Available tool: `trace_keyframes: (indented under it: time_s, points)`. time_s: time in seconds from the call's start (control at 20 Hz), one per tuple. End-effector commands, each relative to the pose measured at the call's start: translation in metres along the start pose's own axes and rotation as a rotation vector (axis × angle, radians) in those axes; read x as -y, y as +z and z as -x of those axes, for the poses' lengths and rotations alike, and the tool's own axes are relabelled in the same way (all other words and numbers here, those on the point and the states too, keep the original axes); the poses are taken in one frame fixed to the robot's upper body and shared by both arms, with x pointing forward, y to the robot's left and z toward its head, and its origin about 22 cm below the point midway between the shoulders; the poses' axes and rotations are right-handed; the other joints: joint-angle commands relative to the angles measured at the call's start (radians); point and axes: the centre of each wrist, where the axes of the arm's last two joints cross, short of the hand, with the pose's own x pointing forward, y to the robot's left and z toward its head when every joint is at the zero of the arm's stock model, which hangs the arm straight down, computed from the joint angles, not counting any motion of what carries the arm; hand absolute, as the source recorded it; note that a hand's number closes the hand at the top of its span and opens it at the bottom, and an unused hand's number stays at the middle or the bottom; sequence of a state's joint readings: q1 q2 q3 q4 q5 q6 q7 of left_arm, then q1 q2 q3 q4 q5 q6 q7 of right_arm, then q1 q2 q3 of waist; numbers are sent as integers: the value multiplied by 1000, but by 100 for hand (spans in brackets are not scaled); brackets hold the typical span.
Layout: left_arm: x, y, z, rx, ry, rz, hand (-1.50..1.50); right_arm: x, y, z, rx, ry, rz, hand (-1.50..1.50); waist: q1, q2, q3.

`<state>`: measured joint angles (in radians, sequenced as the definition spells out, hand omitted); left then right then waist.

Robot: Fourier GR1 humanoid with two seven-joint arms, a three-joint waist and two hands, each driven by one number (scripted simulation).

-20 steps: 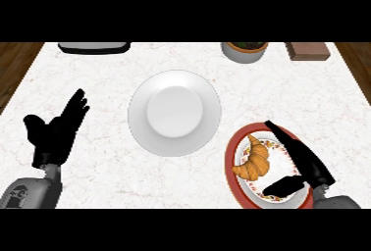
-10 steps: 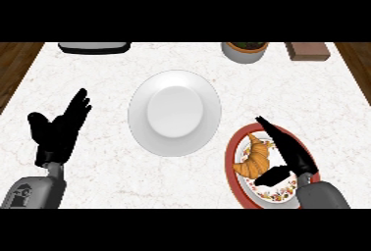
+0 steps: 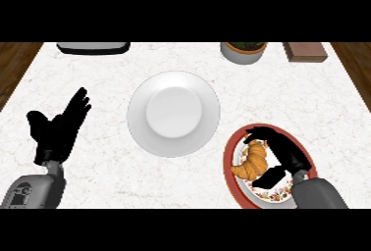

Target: Pick the croissant from the plate and place it in the plate

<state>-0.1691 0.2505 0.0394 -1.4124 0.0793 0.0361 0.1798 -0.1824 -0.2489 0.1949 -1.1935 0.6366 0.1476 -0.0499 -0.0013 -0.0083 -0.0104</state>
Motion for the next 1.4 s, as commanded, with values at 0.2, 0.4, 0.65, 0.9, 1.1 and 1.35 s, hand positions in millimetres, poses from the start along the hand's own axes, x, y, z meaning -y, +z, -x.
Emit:
trace_keyframes:
  time_s: [0.2,0.4,0.65,0.9,1.1,1.35]
  points:
    - [-6,15,13,-6,-6,9,0,-16,8,-9,63,-32,-1,150,2,7,10]
    - [-13,6,2,7,12,-7,0,-23,5,-25,50,-57,106,150,0,7,10]
    - [18,-5,1,20,-19,88,0,-75,-27,-166,261,198,5,150,107,16,7]
    - [24,-10,-9,39,-34,102,0,-77,-23,-223,299,313,168,150,132,7,9]
    - [28,-16,-13,28,-20,108,0,-59,-16,-264,358,276,436,150,113,1,9]
    - [30,-19,-12,25,-22,89,0,-55,-17,-290,283,257,683,150,96,3,7]
